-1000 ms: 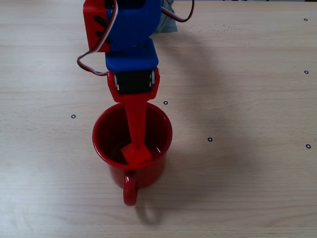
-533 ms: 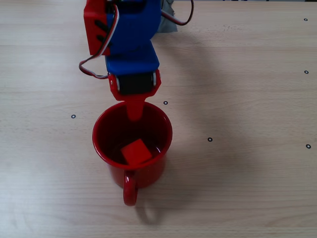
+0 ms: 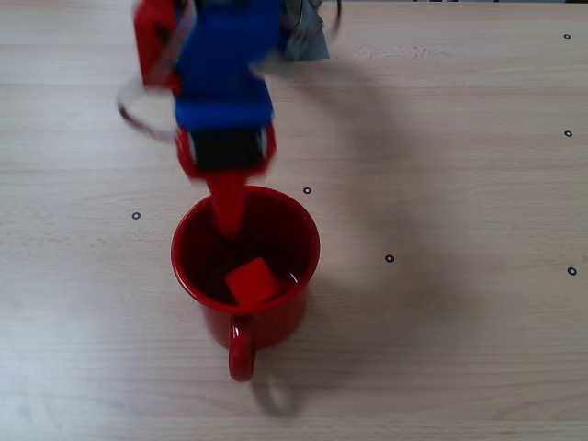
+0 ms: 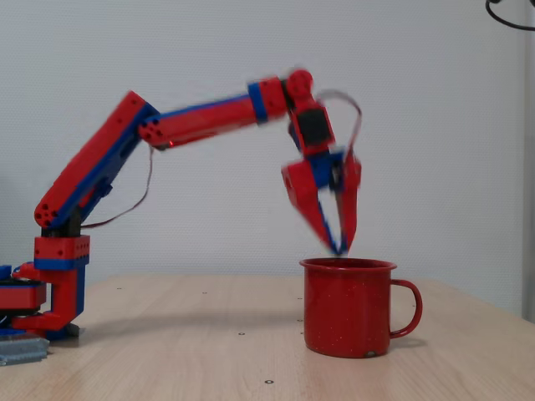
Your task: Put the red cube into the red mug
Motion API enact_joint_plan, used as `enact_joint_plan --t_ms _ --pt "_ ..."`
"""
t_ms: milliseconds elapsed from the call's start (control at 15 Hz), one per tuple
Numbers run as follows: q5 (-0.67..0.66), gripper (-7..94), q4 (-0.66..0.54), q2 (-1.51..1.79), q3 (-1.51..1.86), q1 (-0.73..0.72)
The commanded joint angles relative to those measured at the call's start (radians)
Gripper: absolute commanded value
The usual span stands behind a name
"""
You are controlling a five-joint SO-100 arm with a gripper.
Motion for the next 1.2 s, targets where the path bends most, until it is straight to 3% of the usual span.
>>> enact_joint_plan --t_ms 0,267,600,867,1133 --pt "0.021 0 -0.025 0.242 0.015 0.014" --pt "0.037 0 -0.115 0.531 0.287 0.025" --pt "0.011 0 -0.314 0.968 0.894 0.057" --pt "-0.021 0 -0.383 1.241 1.233 0.072" --pt "0.054 0 -0.466 1.508 1.592 0.066"
